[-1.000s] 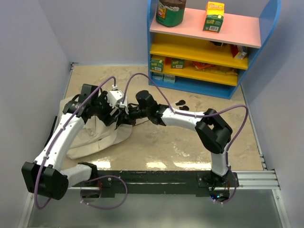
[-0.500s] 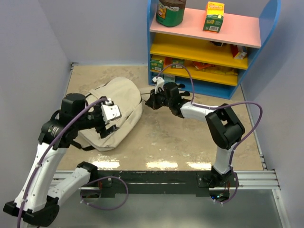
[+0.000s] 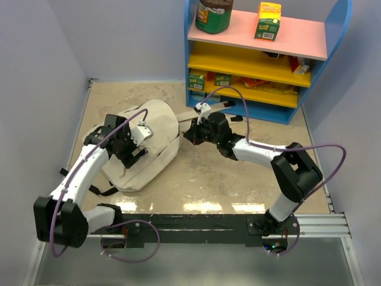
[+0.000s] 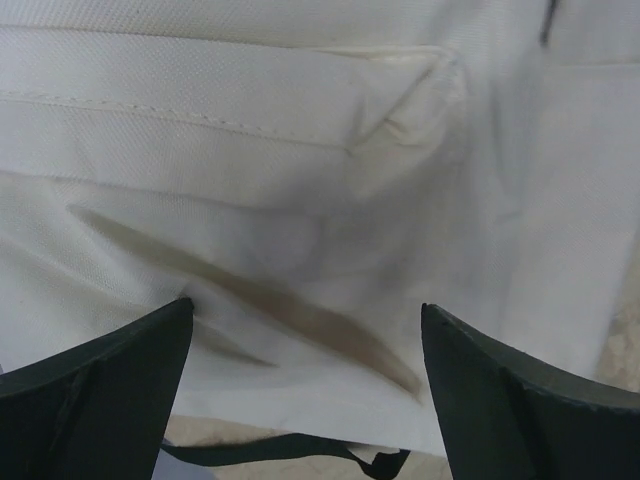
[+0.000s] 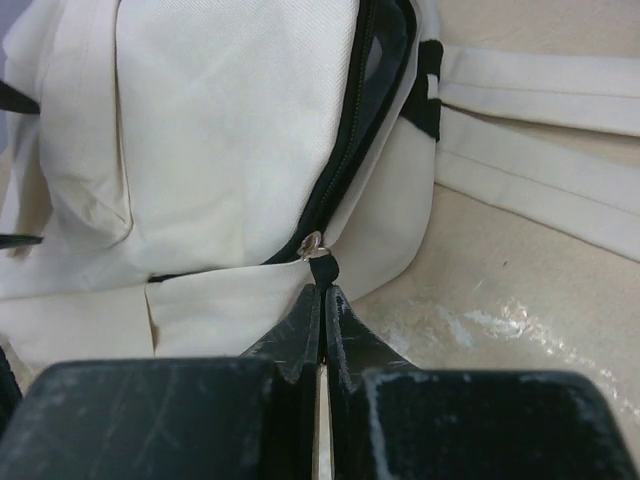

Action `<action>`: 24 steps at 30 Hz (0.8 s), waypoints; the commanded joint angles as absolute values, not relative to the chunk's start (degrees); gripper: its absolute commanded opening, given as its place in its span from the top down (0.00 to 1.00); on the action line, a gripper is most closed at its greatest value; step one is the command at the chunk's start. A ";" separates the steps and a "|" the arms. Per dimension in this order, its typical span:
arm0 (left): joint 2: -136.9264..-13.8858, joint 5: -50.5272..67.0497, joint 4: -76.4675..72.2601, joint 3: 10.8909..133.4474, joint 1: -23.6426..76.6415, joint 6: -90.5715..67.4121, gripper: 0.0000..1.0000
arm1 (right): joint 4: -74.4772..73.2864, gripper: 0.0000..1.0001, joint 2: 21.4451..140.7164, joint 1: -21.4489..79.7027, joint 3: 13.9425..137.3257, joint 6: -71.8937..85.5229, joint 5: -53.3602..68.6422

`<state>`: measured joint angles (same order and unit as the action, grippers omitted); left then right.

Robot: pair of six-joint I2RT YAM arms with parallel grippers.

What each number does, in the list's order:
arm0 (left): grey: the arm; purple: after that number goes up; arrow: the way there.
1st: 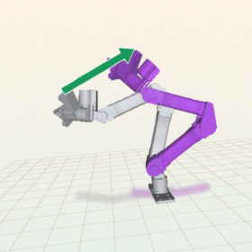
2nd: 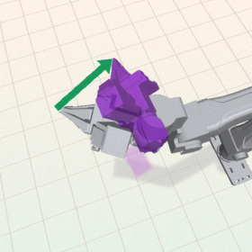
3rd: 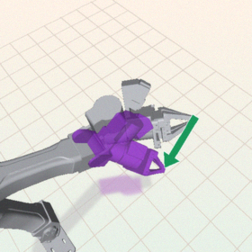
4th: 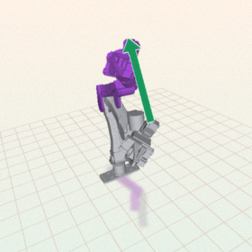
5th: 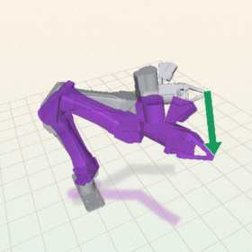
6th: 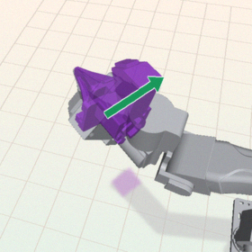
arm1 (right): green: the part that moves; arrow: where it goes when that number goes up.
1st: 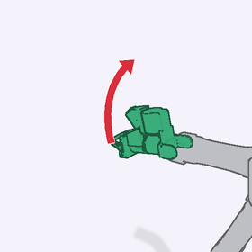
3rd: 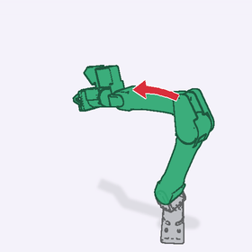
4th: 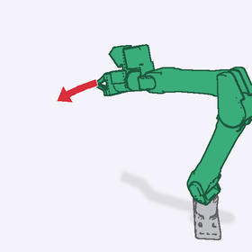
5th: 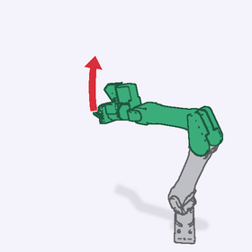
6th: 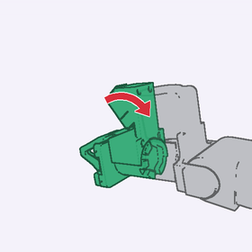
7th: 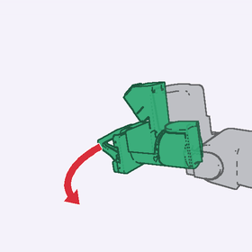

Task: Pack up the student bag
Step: Zip the student bag at the center of the board.

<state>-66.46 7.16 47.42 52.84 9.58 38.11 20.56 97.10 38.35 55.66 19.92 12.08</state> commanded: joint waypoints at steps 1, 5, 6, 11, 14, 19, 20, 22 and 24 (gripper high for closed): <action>-69.43 0.35 41.68 52.92 8.97 39.11 0.00 | 21.27 1.00 90.10 38.76 51.96 20.83 9.41; -71.19 9.90 40.87 53.08 9.57 43.58 0.00 | 19.43 1.00 85.18 40.42 48.61 20.92 8.62; -71.63 13.85 40.61 53.35 10.45 44.55 0.00 | 18.38 1.00 84.21 42.08 47.04 20.83 8.00; -72.95 19.76 39.12 56.07 22.47 48.69 0.00 | 16.53 1.00 76.49 47.10 40.71 23.37 4.93; -75.93 23.55 37.70 59.84 24.95 49.04 0.00 | 15.74 1.00 71.31 50.79 36.22 26.62 2.29; -82.61 22.77 36.92 63.98 25.75 50.18 0.01 | 12.31 1.00 65.05 56.50 31.64 31.46 -0.78; -82.97 22.15 36.57 63.90 25.75 50.71 0.02 | 11.78 1.00 64.26 57.21 31.21 31.90 -1.05; -82.53 19.61 36.21 63.11 25.32 51.41 0.02 | 11.16 1.00 62.67 58.88 30.24 33.39 -0.97; -80.34 18.99 36.56 62.67 24.18 52.21 0.01 | 10.47 1.00 62.75 59.76 30.76 33.49 -0.70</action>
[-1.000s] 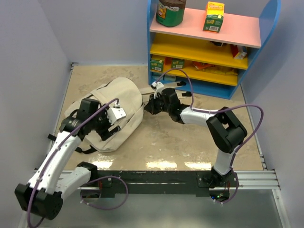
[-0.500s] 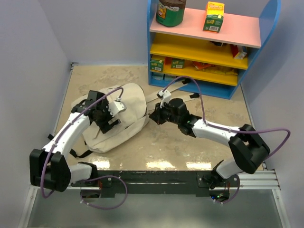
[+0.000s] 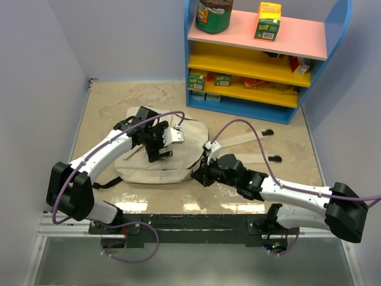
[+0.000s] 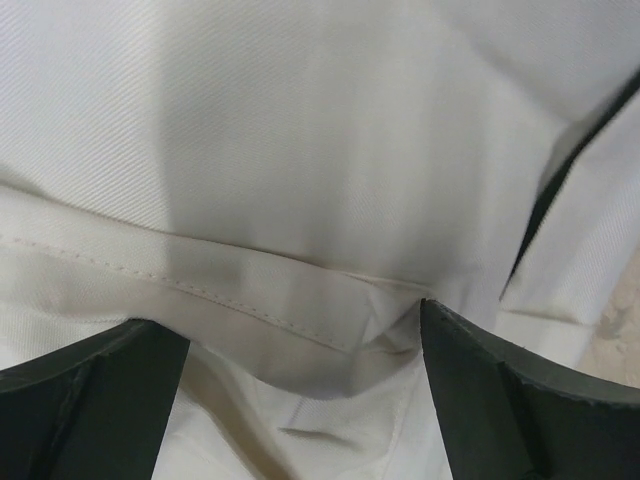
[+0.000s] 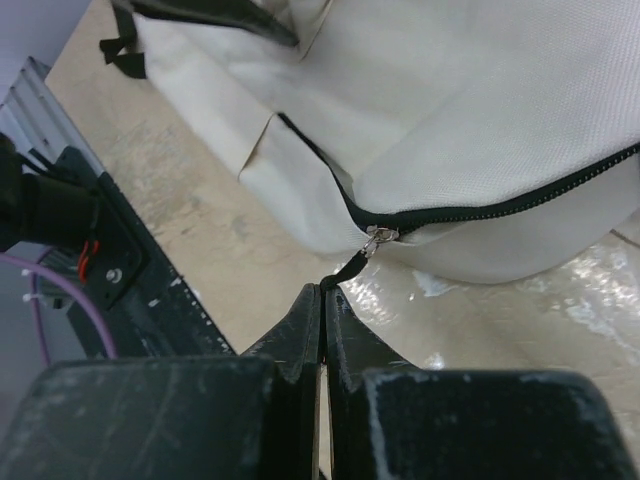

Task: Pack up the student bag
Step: Zip the student bag at the center of the board.

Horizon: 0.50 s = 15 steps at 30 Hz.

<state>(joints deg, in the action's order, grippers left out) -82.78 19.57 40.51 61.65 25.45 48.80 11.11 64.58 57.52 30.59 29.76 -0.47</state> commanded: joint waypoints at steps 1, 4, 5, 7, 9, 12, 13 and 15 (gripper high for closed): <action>-79.29 19.07 37.00 63.28 23.30 52.12 0.01 | 9.85 1.00 63.01 59.85 31.28 33.14 -0.96; -74.72 22.40 42.26 66.87 24.07 50.72 0.00 | 7.21 1.00 63.80 59.85 33.83 31.03 -2.02; -72.18 24.24 43.84 67.67 24.78 49.58 0.00 | 6.95 1.00 64.16 59.68 34.53 30.50 -2.63; -69.88 29.43 47.36 67.68 28.97 48.61 0.00 | 6.07 1.00 65.29 59.85 36.47 29.54 -3.25; -68.12 30.32 48.77 65.32 33.38 47.20 0.00 | 5.02 1.00 66.44 59.68 38.31 28.65 -3.43; -68.55 33.12 48.35 60.32 37.44 46.58 0.00 | 3.96 1.00 67.59 59.68 39.90 28.13 -3.60; -68.73 33.13 47.47 59.16 37.79 46.32 0.00 | 3.69 1.00 67.67 59.68 40.08 28.04 -3.95; -69.08 33.31 45.11 56.62 38.06 46.05 0.00 | 3.17 1.00 67.06 59.68 39.99 28.12 -4.57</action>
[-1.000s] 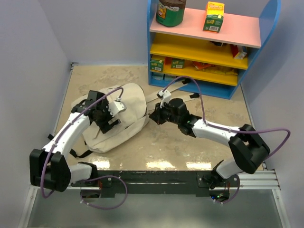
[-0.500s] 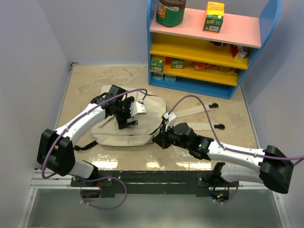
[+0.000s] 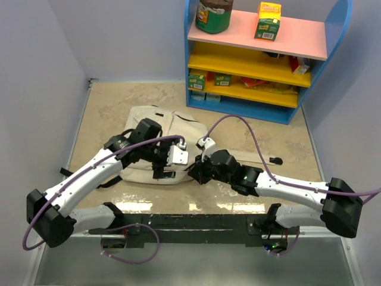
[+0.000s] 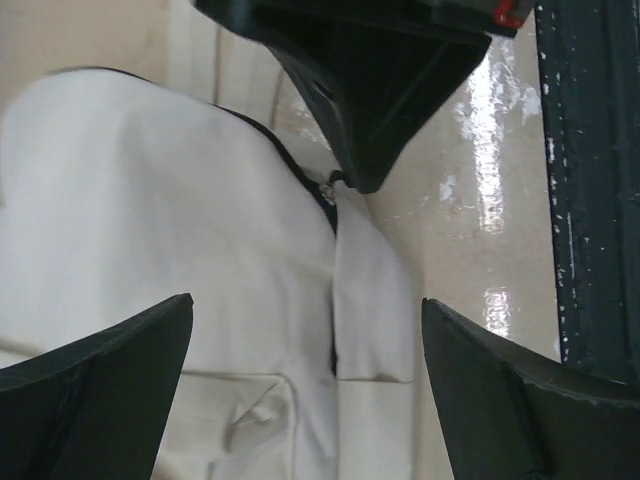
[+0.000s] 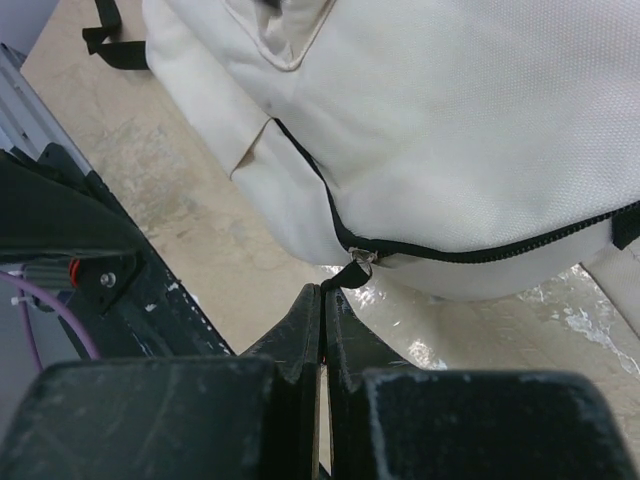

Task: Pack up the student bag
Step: Zip the student bag at the center of the board.

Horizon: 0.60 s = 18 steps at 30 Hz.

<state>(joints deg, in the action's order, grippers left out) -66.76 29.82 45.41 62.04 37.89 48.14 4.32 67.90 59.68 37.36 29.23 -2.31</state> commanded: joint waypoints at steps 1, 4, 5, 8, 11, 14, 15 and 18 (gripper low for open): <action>-68.91 33.31 43.70 55.73 38.23 45.79 0.00 | 2.99 1.00 66.89 59.68 39.90 28.12 -4.92; -68.11 31.91 38.07 52.74 38.41 45.26 0.00 | 1.94 1.00 66.44 59.68 39.73 28.30 -5.71; -68.38 31.38 36.93 52.39 38.50 45.00 0.01 | 1.76 1.00 66.27 59.68 39.73 28.47 -5.89; -69.60 32.51 33.84 51.07 38.50 44.13 0.03 | 1.58 1.00 66.18 59.59 39.38 28.83 -5.98; -71.45 33.48 31.30 50.63 39.20 42.90 0.07 | 1.84 1.00 66.53 59.68 39.11 29.18 -5.89; -72.68 35.07 29.80 49.40 40.07 42.19 0.10 | 2.20 1.00 67.23 59.68 38.76 29.27 -6.33; -73.21 34.89 29.71 48.87 40.60 42.10 0.11 | 2.20 1.00 67.41 59.59 38.85 29.27 -6.33; -75.14 34.46 29.18 48.52 41.66 42.10 0.16 | 2.55 1.00 67.85 59.41 39.28 28.92 -6.68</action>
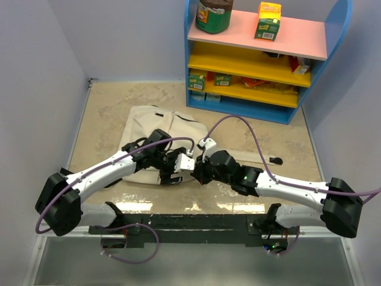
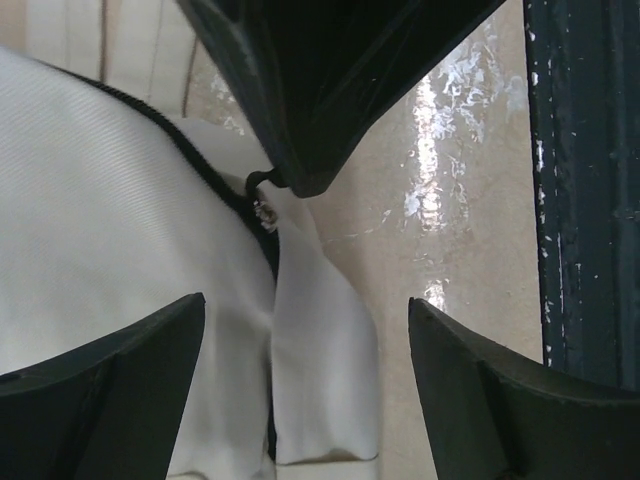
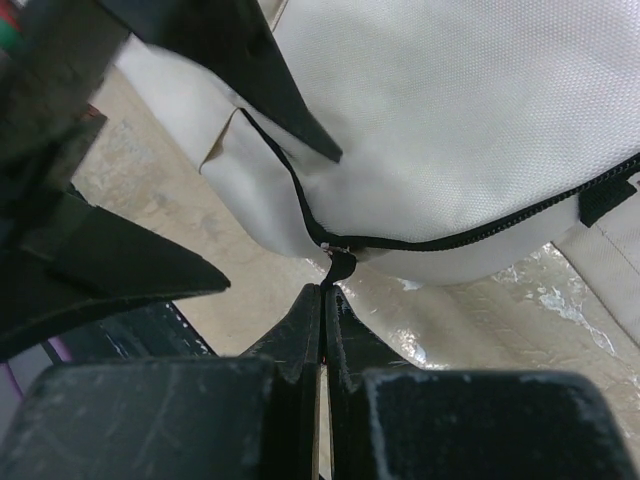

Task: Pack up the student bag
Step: Zip the student bag at the center of the board.

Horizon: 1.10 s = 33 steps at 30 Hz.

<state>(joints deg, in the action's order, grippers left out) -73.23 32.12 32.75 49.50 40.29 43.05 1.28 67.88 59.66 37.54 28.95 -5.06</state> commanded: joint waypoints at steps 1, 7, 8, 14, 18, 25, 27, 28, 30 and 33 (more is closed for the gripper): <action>-75.84 34.28 29.18 48.60 41.75 42.19 0.19 | 2.55 1.00 68.11 59.24 39.46 28.83 -6.77; -77.87 33.23 28.39 49.13 41.66 41.05 0.43 | 2.99 1.00 68.91 58.45 40.08 28.39 -6.42; -78.05 32.70 28.21 49.30 41.66 40.70 0.47 | 2.99 1.00 69.17 58.36 40.34 28.30 -6.42; -79.98 33.40 29.62 50.89 41.66 39.73 0.82 | 2.99 1.00 70.05 57.13 40.87 27.95 -6.24; -79.11 34.01 30.85 51.68 41.75 40.17 1.00 | 2.72 1.00 71.27 54.41 41.13 27.25 -5.63; -75.06 35.25 38.04 52.12 41.84 42.36 1.00 | 2.64 1.00 75.48 45.89 43.15 24.26 -4.30; -73.66 35.07 39.37 51.51 41.84 43.93 1.00 | 2.20 1.00 77.07 45.53 44.12 23.73 -5.18; -73.30 34.98 41.03 50.98 41.75 44.47 1.00 | 2.37 1.00 78.21 45.27 44.99 23.56 -5.45; -72.51 35.07 43.23 50.80 41.84 46.92 1.00 | 2.72 1.00 79.18 44.83 45.79 23.20 -5.97; -71.64 34.54 48.41 51.06 41.84 50.78 1.00 | 1.85 1.00 81.82 43.25 48.60 22.06 -7.64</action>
<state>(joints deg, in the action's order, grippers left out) -74.04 31.46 37.78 50.68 41.39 45.04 0.78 80.36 45.71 43.88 24.82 -3.27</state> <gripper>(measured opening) 0.023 0.008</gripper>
